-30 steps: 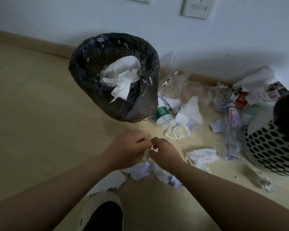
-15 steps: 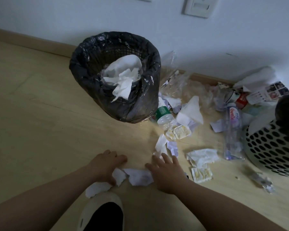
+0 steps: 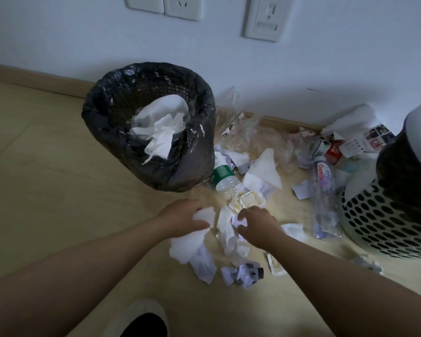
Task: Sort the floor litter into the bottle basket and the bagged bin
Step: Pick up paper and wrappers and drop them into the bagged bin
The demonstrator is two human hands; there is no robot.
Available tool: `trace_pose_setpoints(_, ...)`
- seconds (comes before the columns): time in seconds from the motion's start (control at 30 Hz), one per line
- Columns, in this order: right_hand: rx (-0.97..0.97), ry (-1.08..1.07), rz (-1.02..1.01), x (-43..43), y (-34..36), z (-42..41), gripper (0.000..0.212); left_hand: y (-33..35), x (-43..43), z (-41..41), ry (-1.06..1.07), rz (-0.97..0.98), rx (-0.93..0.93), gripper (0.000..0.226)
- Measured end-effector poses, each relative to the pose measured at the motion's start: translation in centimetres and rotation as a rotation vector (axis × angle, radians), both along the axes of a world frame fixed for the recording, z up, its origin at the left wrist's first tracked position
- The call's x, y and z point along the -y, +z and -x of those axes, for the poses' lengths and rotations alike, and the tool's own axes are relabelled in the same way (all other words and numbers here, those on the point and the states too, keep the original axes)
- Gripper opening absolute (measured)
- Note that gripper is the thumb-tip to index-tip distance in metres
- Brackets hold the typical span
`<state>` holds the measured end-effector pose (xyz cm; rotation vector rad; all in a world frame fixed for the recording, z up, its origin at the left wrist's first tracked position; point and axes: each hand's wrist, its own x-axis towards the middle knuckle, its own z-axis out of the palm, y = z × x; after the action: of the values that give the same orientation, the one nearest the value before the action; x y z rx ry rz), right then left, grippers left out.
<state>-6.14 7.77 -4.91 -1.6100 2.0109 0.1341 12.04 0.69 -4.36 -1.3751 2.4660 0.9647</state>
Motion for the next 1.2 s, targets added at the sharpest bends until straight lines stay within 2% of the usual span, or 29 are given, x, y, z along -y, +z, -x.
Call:
trace_pose_setpoints(0.17,0.028,-0.215,0.011,1.2,0.7,4.1,0.029,2.2,2.1,4.8,0.060,-0.078,-0.122,0.037)
trace_pose_setpoints(0.33,0.052,-0.363,-0.005,2.1,1.2,7.2,0.029,4.3,4.7,8.8,0.207,-0.238,-0.203,0.046)
trace_pose_setpoints(0.57,0.157,-0.505,0.050,4.2,1.2,9.0,0.028,4.4,7.1,14.9,0.330,-0.319,-0.199,0.055)
trace_pose_setpoints(0.7,0.231,-0.560,0.080,4.6,0.5,9.6,0.030,3.2,8.1,14.9,0.486,-0.238,-0.225,0.042)
trace_pose_setpoints(0.8,0.243,-0.572,0.075,4.7,-0.1,10.2,0.034,2.3,9.4,14.0,0.645,-0.180,-0.241,0.042)
trace_pose_setpoints(0.93,0.241,-0.569,0.056,4.8,-0.7,10.3,0.035,0.3,9.0,12.3,0.775,-0.226,-0.366,0.042)
trace_pose_setpoints(1.1,0.242,-0.597,0.106,6.0,-1.6,9.8,0.032,-1.0,9.0,9.9,0.977,-0.296,-0.522,0.024)
trace_pose_setpoints(1.2,0.162,-0.612,0.199,6.9,-1.9,9.1,0.030,-1.2,9.5,8.6,1.025,-0.288,-0.565,0.013)
